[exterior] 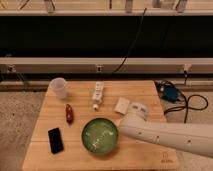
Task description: Pick up the ceramic bowl
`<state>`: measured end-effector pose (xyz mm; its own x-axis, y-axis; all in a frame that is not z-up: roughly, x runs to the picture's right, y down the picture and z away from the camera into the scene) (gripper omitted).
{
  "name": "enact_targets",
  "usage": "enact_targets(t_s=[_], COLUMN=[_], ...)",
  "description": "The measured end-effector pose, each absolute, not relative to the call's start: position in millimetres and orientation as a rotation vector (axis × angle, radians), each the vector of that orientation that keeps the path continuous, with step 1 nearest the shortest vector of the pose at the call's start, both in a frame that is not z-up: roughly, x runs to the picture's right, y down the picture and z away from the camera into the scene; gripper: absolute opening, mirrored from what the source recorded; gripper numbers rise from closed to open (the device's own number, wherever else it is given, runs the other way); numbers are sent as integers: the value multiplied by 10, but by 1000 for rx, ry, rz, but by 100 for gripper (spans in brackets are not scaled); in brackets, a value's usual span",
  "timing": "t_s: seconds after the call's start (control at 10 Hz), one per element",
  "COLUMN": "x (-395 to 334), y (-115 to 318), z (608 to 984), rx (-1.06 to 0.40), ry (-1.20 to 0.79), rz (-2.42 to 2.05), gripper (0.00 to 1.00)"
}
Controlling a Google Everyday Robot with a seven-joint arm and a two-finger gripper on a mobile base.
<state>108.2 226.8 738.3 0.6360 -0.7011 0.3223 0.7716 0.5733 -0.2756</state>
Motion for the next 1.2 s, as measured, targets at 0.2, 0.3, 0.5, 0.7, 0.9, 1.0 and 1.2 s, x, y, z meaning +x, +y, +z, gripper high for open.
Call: enact_targets(t_s=[0.2,0.3,0.5,0.7,0.9,1.0,1.2], x=[964,948,926,922,927,907,872], y=[2328,2398,2640,2864,3044,3072,3041], z=[7334,7332,7421,7561,7666,7684,7614], rx=[-443,-466,-522,-566,-594,-591,-552], ry=[-233,-250,-282,-311,-329,-335,-349], rz=[-899,-914,-938,-957,-960,-961,-957], gripper=[80,80,80,80,76,69,47])
